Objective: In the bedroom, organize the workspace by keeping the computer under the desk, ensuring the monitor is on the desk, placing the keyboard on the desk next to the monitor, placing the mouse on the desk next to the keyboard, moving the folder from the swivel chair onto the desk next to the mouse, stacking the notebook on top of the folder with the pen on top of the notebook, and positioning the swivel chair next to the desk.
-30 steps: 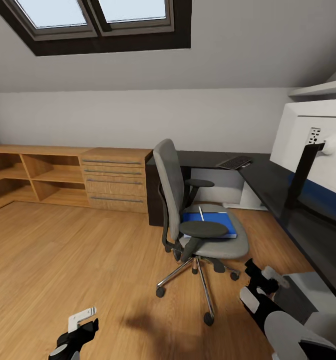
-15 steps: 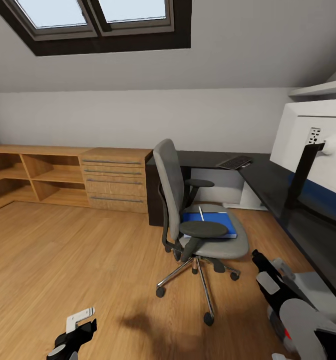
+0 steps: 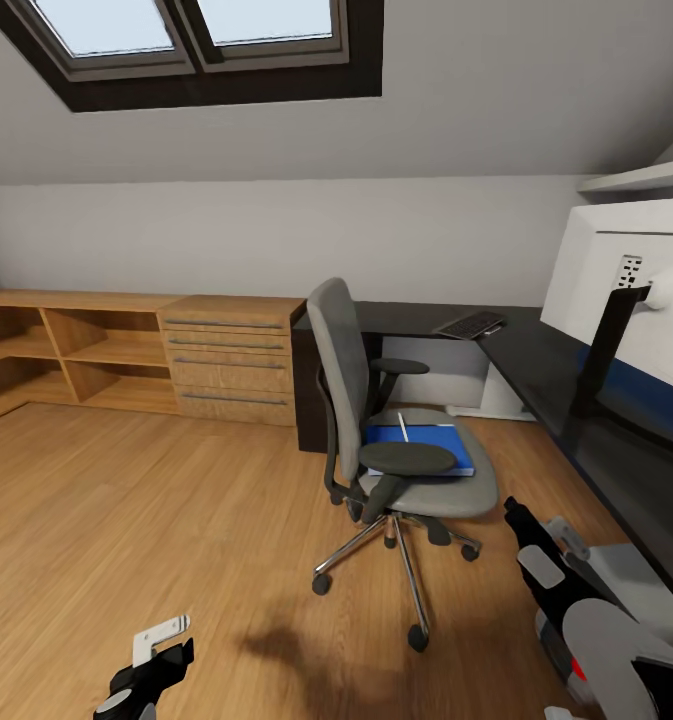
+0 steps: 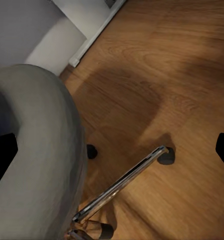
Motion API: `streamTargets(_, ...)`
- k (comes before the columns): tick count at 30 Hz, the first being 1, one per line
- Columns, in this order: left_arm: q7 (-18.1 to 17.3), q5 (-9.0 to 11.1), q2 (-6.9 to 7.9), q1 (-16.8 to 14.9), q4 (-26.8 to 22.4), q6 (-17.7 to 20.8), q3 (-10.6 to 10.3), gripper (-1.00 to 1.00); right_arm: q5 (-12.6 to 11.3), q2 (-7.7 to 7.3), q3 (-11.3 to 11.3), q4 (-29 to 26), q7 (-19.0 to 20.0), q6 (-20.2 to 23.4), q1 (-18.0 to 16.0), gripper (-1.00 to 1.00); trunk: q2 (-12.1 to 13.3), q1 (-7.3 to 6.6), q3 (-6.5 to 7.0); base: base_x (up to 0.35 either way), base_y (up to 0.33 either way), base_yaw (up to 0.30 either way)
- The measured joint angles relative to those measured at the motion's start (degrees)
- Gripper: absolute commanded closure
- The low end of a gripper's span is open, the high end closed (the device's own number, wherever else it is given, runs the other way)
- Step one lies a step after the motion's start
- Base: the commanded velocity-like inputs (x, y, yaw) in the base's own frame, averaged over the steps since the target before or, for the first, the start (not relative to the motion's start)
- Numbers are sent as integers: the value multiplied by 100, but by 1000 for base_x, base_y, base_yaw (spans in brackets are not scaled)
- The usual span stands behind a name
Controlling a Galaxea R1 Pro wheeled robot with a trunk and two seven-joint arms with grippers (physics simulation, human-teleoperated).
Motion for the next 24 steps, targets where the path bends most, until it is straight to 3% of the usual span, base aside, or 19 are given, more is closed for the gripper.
streamTargets(12, 0, -2, 0, 0, 0, -2, 5, -100, -12, 32, -12, 14, 0, -38, 0, -100, 0, 0, 0, 0, 0, 0)
streamTargets(17, 1, 9, 8, 0, -3, 4, 18, -100, -1, 15, -18, 25, -13, -45, 1, -100, 0, -3, 0, 261, 167, 0)
streamTargets(24, 6, 9, 8, -1, 2, 2, 10, -100, 3, 11, -17, 24, -17, -166, 1, -100, 0, 0, 0, 61, 53, -79)
